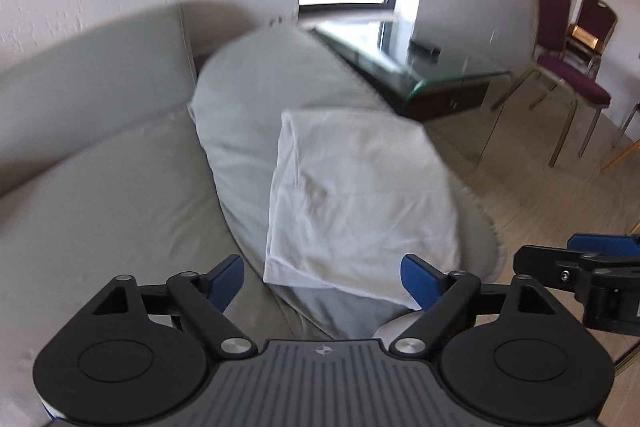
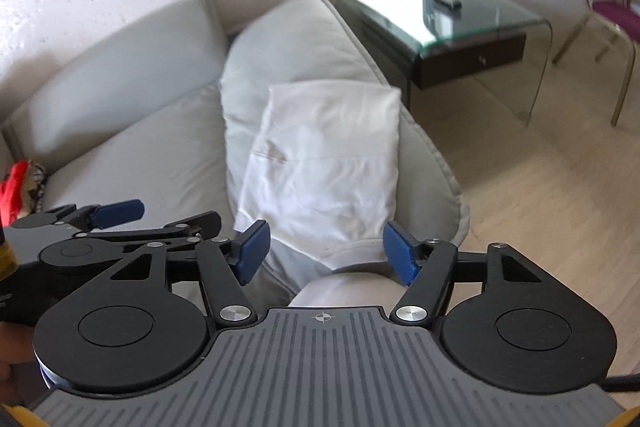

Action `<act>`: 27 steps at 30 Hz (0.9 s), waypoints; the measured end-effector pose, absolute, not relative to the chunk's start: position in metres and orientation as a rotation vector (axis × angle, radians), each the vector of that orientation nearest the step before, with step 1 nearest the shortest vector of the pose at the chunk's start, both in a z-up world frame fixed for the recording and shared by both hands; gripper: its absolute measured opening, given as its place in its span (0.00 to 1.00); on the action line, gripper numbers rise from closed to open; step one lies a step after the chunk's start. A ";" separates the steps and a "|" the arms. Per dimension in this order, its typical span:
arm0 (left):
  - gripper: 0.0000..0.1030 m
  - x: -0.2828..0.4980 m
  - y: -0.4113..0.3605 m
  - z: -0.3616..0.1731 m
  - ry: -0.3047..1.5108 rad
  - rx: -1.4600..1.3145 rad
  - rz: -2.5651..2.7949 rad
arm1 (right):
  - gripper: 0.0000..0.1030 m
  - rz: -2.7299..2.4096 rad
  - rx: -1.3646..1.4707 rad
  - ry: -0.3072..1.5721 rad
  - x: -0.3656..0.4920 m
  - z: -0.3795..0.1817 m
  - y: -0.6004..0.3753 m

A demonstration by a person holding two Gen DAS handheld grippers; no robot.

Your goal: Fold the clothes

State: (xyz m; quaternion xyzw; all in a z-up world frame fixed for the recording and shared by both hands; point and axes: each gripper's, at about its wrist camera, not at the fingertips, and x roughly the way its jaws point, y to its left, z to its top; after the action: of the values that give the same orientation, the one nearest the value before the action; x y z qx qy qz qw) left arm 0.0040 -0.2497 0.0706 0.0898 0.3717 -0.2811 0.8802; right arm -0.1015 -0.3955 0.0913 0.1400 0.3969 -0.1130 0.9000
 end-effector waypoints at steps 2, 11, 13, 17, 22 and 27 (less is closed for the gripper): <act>0.89 -0.008 -0.244 0.084 0.754 0.167 -0.591 | 0.71 -0.231 0.272 0.808 -0.112 0.102 -0.389; 0.99 -0.042 -0.232 0.102 0.721 0.140 -0.591 | 0.72 -0.256 0.224 0.771 -0.148 0.123 -0.376; 0.99 -0.044 -0.234 0.101 0.719 0.147 -0.591 | 0.72 -0.267 0.217 0.770 -0.152 0.123 -0.375; 0.99 -0.048 -0.235 0.099 0.717 0.147 -0.592 | 0.72 -0.281 0.214 0.766 -0.157 0.123 -0.376; 0.99 -0.049 -0.237 0.096 0.714 0.145 -0.594 | 0.72 -0.290 0.207 0.767 -0.158 0.121 -0.378; 0.99 -0.049 -0.240 0.093 0.714 0.157 -0.595 | 0.72 -0.296 0.209 0.774 -0.157 0.118 -0.381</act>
State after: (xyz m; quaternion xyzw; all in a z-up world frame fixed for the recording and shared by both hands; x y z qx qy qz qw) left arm -0.0492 -0.2403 0.0934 0.0755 0.3440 -0.2868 0.8909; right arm -0.1571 -0.3808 0.1179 0.1015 0.3753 -0.1437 0.9100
